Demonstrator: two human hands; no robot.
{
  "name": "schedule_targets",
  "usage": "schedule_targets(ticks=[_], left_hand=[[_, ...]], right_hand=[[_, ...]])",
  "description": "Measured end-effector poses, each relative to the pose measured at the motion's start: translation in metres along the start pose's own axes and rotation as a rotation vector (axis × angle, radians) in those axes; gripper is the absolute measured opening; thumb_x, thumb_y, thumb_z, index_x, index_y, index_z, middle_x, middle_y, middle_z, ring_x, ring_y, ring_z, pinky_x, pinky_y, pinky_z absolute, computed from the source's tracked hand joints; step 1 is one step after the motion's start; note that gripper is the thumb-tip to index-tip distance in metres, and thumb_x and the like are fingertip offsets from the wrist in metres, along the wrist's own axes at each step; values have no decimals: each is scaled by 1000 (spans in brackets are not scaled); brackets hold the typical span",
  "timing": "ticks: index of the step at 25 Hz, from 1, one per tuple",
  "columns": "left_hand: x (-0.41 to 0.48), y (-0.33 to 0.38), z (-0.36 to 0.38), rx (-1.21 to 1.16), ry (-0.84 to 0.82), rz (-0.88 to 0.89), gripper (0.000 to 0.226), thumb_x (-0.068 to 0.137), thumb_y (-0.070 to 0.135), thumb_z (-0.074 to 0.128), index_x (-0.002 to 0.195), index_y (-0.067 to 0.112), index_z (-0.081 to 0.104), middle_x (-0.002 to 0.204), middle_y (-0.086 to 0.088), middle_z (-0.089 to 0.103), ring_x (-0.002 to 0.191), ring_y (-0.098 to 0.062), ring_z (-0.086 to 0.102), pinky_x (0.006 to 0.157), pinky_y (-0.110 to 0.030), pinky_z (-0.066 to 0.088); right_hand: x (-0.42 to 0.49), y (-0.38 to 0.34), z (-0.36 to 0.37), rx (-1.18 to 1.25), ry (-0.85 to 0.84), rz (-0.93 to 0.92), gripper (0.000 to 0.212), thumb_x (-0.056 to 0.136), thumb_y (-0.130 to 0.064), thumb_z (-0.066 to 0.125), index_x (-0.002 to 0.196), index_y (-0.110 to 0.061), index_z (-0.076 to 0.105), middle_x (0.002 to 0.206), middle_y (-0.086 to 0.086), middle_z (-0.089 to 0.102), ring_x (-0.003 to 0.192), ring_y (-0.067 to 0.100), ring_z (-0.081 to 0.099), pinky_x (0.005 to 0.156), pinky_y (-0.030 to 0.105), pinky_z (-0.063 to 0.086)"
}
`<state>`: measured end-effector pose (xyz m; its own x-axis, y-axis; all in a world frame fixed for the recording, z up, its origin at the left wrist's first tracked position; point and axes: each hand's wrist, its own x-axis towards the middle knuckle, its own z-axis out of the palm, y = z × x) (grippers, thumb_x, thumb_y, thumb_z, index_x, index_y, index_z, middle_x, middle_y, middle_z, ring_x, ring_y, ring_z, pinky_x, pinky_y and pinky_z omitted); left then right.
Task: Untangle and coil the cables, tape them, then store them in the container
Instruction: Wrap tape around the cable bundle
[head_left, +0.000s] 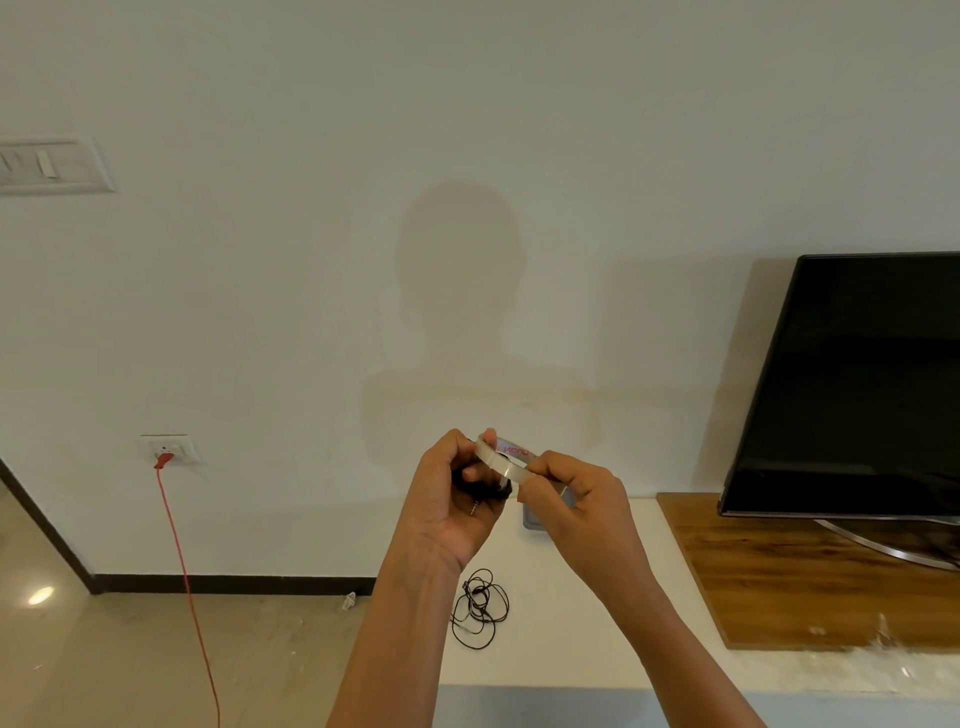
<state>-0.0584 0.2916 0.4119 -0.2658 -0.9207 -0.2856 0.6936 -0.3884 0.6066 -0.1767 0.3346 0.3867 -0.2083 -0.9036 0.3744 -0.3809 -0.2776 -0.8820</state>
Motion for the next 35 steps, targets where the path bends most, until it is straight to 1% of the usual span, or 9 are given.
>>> schedule_targets(ticks=[3, 8, 11, 15, 21, 23, 25, 28, 35], left_hand=[[-4, 0, 1, 94, 1, 4, 26, 86, 8, 46, 73, 2, 67, 49, 0, 37, 36, -8, 41, 61, -27, 46], [-8, -5, 4, 236, -21, 62, 17, 87, 12, 52, 78, 4, 64, 44, 0, 51, 41, -12, 48, 67, -29, 43], [-1, -4, 0, 259, 36, 77, 21, 88, 13, 55, 77, 3, 69, 43, 2, 43, 43, -13, 48, 66, -29, 45], [3, -1, -1, 236, 54, 63, 26, 89, 15, 55, 72, 3, 70, 40, 2, 36, 43, -16, 45, 61, -32, 47], [3, 0, 0, 240, 99, 77, 28, 91, 16, 56, 72, 6, 74, 39, 3, 39, 42, -10, 43, 65, -28, 46], [0, -5, 1, 342, 88, 127, 30, 93, 27, 56, 83, 5, 74, 47, 1, 58, 45, -9, 45, 66, -28, 46], [-3, -12, 2, 498, 83, 206, 35, 91, 34, 60, 87, 2, 74, 65, -1, 71, 47, -9, 50, 65, -29, 45], [-4, -14, 3, 579, 127, 279, 34, 87, 27, 66, 94, -6, 70, 60, 2, 67, 44, -6, 54, 62, -28, 44], [-2, -1, 4, 381, 150, 157, 25, 89, 24, 63, 86, 1, 72, 37, 4, 44, 49, -11, 46, 65, -26, 45]], right_hand=[[1, -3, -2, 8, -36, 35, 21, 71, -35, 49, 68, -25, 66, 57, -1, 53, 50, 3, 39, 49, 19, 33], [4, -6, -4, 5, -61, 67, 19, 82, -26, 55, 71, -23, 70, 59, 1, 55, 52, 5, 41, 55, 27, 36], [4, -7, -5, 4, -123, 42, 25, 82, -27, 51, 67, -34, 69, 61, -8, 59, 56, 5, 47, 57, 26, 41], [5, -2, -8, -5, -182, 30, 25, 75, -34, 45, 67, -31, 69, 71, -8, 69, 74, 20, 63, 73, 45, 53], [4, 7, -6, 2, -143, 38, 25, 84, -23, 54, 64, -31, 67, 63, -6, 66, 65, 5, 62, 74, 35, 54], [6, 3, -4, 12, -106, 58, 21, 74, -37, 52, 64, -28, 68, 62, -2, 65, 63, 13, 59, 66, 36, 51], [9, 2, -4, 47, -71, 84, 23, 78, -33, 54, 66, -21, 69, 59, 0, 64, 60, 12, 56, 62, 32, 45], [10, -1, -2, 66, -100, 80, 27, 88, -9, 52, 68, -13, 69, 60, -4, 65, 62, 5, 56, 65, 26, 44], [4, 8, -7, 48, -164, 4, 28, 91, -5, 50, 74, -17, 70, 65, -17, 64, 61, -4, 52, 57, 10, 39]])
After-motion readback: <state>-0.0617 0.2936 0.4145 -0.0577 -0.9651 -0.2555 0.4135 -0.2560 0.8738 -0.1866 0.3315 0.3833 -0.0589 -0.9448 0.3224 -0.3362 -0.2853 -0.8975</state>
